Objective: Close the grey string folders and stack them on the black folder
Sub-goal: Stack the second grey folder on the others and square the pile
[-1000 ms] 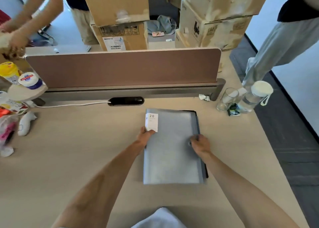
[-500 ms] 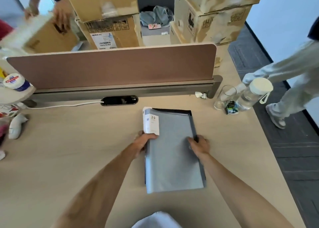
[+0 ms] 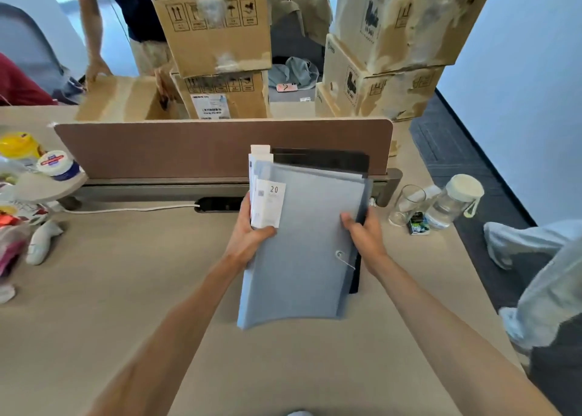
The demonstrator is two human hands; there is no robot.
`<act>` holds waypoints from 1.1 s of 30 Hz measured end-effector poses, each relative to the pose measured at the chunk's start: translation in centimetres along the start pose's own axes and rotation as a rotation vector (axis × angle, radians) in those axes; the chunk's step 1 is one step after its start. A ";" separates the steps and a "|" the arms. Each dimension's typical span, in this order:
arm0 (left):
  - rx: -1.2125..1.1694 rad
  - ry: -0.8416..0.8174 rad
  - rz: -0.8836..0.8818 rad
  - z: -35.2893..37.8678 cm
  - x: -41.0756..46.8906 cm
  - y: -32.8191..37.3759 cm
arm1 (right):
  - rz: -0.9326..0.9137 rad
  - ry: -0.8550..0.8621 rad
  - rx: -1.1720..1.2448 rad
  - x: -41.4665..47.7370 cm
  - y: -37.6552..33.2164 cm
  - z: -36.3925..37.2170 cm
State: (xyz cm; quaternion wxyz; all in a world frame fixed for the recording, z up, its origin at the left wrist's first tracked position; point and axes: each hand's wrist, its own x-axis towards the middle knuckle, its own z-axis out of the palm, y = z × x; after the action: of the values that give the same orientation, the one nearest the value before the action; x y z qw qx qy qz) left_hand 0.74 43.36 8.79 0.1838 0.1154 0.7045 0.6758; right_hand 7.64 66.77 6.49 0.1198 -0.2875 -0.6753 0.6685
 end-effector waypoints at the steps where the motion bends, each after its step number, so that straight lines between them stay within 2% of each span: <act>1: 0.028 0.002 0.041 -0.1 0.1 0.6 | -0.045 0.016 0.024 -0.4 -0.8 0.1; 4: 0.083 -0.004 0.084 -0.3 0.2 1.9 | -0.130 0.036 0.045 -1.1 -1.7 0.0; 9: 0.086 -0.053 0.003 -0.7 -0.3 0.8 | -0.211 0.014 -0.041 -2.6 -0.1 -0.5; 15: 0.092 -0.093 -0.101 -1.6 -0.4 -2.3 | -0.151 -0.056 0.007 -3.4 2.4 -0.9; 24: 0.201 -0.114 -0.190 -1.7 1.2 -4.6 | -0.089 -0.053 -0.068 -2.7 5.1 -0.1; 27: 0.298 -0.123 -0.237 -1.6 1.1 -5.9 | -0.080 -0.082 -0.158 -2.4 5.9 -0.4; 31: 0.341 -0.064 -0.237 -1.6 1.6 -6.9 | -0.077 -0.058 -0.355 -1.7 6.9 -0.6; 33: 0.389 -0.037 -0.235 -1.6 2.0 -6.9 | -0.085 -0.062 -0.376 -1.4 7.2 -0.9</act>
State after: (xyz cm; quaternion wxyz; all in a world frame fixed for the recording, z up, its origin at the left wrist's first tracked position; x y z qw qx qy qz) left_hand -1.13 42.30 1.75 0.2482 0.0782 0.8265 0.4991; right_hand 10.88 66.37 -0.08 0.0713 -0.2556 -0.8031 0.5335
